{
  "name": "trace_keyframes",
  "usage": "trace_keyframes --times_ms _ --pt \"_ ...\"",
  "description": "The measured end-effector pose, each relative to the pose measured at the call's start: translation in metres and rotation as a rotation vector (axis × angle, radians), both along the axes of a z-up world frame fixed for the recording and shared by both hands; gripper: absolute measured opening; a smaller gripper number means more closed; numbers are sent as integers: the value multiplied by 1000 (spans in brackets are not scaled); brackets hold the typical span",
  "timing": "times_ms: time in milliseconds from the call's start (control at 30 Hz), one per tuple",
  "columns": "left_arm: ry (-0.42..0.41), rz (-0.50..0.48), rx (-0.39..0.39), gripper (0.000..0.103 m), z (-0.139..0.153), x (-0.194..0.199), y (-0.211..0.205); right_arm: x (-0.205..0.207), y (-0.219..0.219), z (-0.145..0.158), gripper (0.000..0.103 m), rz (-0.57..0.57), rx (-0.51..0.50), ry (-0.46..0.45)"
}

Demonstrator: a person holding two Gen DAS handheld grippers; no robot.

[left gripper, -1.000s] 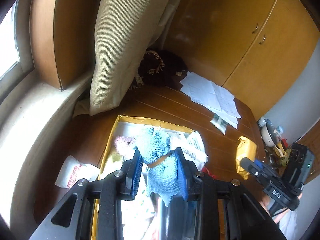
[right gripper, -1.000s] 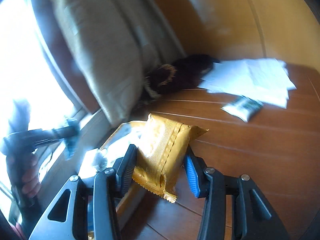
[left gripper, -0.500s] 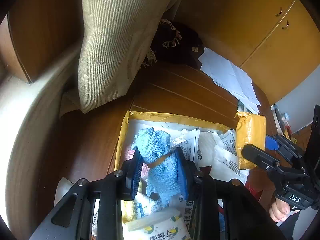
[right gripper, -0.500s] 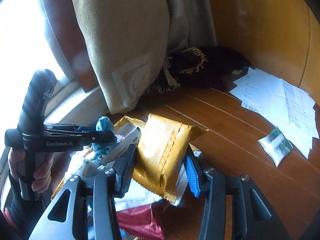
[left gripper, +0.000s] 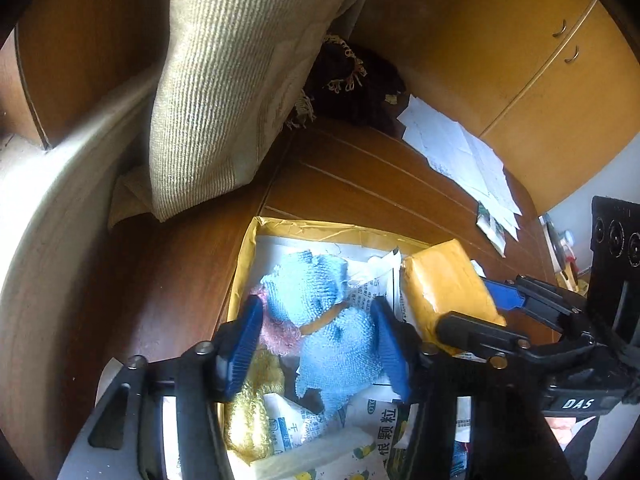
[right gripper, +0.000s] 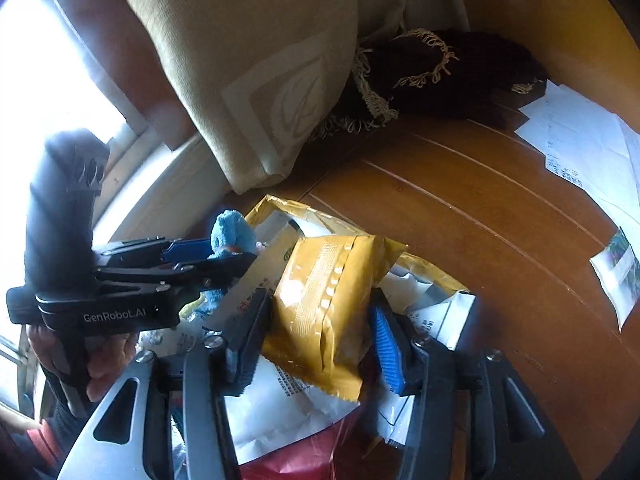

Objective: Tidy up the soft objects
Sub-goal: 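Carry the blue cloth and yellow packet over the tray to release them, then open both grippers to drop the blue cloth and yellow packet into the tray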

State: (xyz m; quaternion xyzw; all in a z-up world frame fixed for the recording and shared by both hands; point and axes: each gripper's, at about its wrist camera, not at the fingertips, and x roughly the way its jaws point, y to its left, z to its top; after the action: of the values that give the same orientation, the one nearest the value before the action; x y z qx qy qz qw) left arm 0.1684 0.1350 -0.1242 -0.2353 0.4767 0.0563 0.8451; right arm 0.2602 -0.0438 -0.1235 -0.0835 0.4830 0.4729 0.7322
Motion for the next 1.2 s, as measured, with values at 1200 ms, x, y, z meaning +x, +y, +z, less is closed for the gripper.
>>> trace_keyframes --times_ms 1200 --pt "-318 41 6 73 63 -94 -76 170 -145 -34 68 -742 -122 51"
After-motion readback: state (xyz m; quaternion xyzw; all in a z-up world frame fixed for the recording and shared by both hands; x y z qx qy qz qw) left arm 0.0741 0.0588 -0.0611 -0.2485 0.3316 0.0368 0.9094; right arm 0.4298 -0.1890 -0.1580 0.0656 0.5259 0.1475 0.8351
